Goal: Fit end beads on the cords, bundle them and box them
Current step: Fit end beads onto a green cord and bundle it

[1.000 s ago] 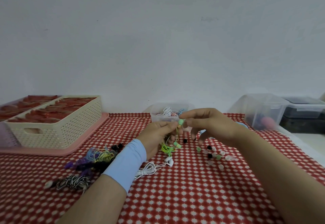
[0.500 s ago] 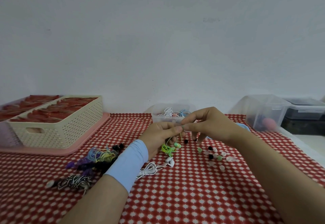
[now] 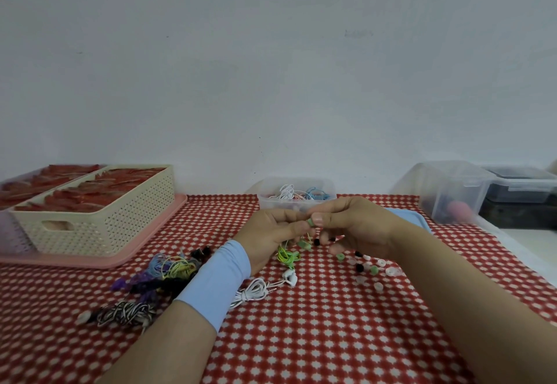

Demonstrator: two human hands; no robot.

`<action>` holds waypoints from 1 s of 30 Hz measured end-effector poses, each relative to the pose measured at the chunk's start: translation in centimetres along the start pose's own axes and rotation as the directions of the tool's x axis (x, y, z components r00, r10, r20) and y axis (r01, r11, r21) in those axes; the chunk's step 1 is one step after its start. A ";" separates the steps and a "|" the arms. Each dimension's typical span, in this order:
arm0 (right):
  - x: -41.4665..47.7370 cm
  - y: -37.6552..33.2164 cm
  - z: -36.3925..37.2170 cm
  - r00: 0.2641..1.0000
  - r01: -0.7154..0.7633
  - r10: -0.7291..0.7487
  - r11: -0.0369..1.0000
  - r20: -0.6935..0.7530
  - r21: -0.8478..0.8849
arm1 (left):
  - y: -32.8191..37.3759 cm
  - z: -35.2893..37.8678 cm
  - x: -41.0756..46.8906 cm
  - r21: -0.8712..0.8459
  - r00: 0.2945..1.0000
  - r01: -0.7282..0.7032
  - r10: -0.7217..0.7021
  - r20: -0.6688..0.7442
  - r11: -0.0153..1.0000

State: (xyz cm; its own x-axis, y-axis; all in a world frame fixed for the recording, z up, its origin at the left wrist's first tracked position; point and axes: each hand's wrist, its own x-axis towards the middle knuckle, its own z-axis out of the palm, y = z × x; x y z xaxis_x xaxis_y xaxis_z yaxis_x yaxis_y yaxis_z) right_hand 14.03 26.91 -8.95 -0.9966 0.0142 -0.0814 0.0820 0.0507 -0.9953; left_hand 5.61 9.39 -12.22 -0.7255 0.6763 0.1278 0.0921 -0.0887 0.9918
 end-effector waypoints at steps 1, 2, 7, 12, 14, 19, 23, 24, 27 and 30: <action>0.0 0.0 0.0 1.000 0.004 -0.004 1.000 0.009 0.006 | 0.0 0.1 0.0 -0.017 1.000 0.000 0.000 0.003 1.000; 0.0 0.0 -0.1 1.000 0.007 -0.007 1.000 0.022 0.013 | 0.0 0.1 0.0 -0.029 1.000 0.003 -0.002 0.006 1.000; -0.1 -0.1 -0.1 1.000 0.007 -0.005 0.999 0.028 -0.050 | -0.3 -0.1 0.1 -0.001 1.000 0.015 -0.015 0.023 1.000; 0.0 -0.3 0.2 0.996 0.071 -0.076 0.991 -0.041 -0.114 | -0.1 -0.2 0.2 0.047 0.997 0.010 -0.006 -0.081 0.999; -0.3 -0.6 -0.1 0.997 0.071 -0.075 0.990 -0.026 -0.122 | 0.3 0.0 0.1 0.084 0.997 0.014 -0.008 -0.072 0.996; -0.5 -0.6 -0.7 0.990 0.074 -0.101 0.966 -0.099 -0.247 | 2.0 -0.6 0.1 0.377 0.998 0.013 0.010 -0.058 0.926; 0.6 0.4 0.0 0.981 0.058 -0.138 0.878 -0.135 -0.475 | 3.6 -1.6 -0.1 0.653 0.997 0.028 0.026 -0.074 0.756; 1.0 0.7 0.2 0.979 0.068 -0.158 0.850 -0.128 -0.523 | 3.9 -1.7 -0.2 0.715 0.997 0.056 -0.003 -0.075 0.696; 1.7 1.6 1.0 0.979 0.058 -0.179 0.715 -0.102 -0.697 | 3.8 -2.0 -0.5 0.874 0.988 0.146 -0.111 -0.107 0.463; 1.5 1.5 1.7 0.980 0.011 -0.169 0.563 -0.102 -0.826 | 3.5 -2.5 -1.2 0.930 0.969 0.211 -0.187 -0.159 0.302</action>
State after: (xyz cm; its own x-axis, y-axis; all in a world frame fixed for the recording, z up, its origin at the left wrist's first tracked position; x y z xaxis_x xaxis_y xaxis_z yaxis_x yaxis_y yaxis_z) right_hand 12.63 25.29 -10.68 -0.9898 0.1074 0.0935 0.0436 0.8539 -0.5187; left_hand 5.09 6.46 -8.92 -0.8292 0.5555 -0.0615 0.5088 0.7959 0.3281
